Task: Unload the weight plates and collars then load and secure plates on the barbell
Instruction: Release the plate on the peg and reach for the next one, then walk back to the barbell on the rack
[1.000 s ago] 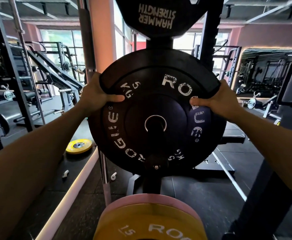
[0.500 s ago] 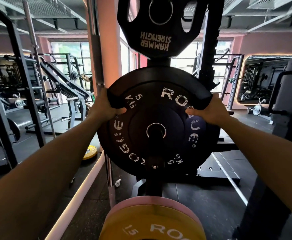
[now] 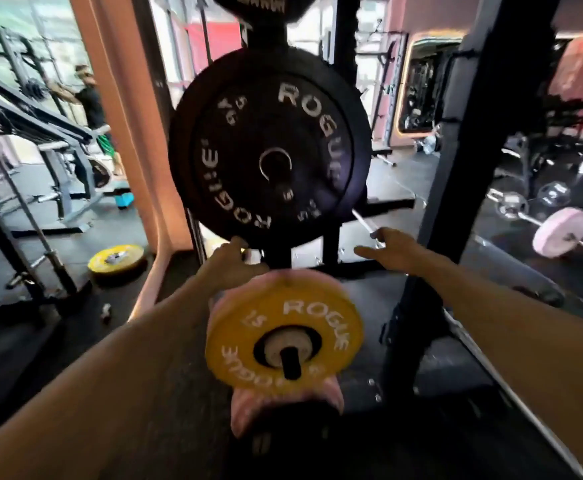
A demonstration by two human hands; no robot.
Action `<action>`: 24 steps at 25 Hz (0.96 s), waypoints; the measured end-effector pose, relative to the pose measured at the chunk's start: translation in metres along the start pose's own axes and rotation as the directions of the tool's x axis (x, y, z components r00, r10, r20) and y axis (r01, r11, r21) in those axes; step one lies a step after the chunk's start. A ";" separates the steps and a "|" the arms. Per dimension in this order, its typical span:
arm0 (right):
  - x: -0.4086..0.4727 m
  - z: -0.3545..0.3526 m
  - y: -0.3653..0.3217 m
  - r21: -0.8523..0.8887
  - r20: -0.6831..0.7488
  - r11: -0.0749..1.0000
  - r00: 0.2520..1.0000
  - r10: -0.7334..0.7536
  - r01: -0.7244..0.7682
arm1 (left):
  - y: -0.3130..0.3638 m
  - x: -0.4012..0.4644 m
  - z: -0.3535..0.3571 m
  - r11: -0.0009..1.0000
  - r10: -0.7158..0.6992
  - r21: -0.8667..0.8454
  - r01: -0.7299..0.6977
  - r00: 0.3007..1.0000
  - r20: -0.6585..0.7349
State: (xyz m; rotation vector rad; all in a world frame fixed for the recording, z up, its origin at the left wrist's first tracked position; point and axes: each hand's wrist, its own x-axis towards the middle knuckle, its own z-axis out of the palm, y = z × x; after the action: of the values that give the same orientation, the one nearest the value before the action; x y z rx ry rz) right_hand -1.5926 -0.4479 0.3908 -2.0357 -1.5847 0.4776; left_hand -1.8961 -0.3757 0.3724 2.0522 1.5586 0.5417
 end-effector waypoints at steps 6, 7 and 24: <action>-0.181 0.090 0.109 0.076 0.244 0.929 0.910 0.335 -0.362 | -0.029 -0.128 0.145 0.998 0.012 0.049 -0.041 0.877 0.481; -0.212 0.100 0.130 0.079 0.273 0.901 0.879 0.392 -0.427 | -0.031 -0.147 0.169 0.995 0.039 0.056 -0.082 0.841 0.539; -0.673 0.179 0.376 -0.004 0.541 0.326 0.272 0.796 -0.945 | 0.082 -0.413 0.495 0.831 -0.319 0.365 -0.421 0.178 0.931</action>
State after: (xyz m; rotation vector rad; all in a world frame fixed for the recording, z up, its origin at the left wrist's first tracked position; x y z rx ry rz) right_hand -1.5707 -1.1359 0.0009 -2.4674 -0.2041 1.6295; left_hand -1.6510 -0.8669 0.0240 1.9886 0.7271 -1.3079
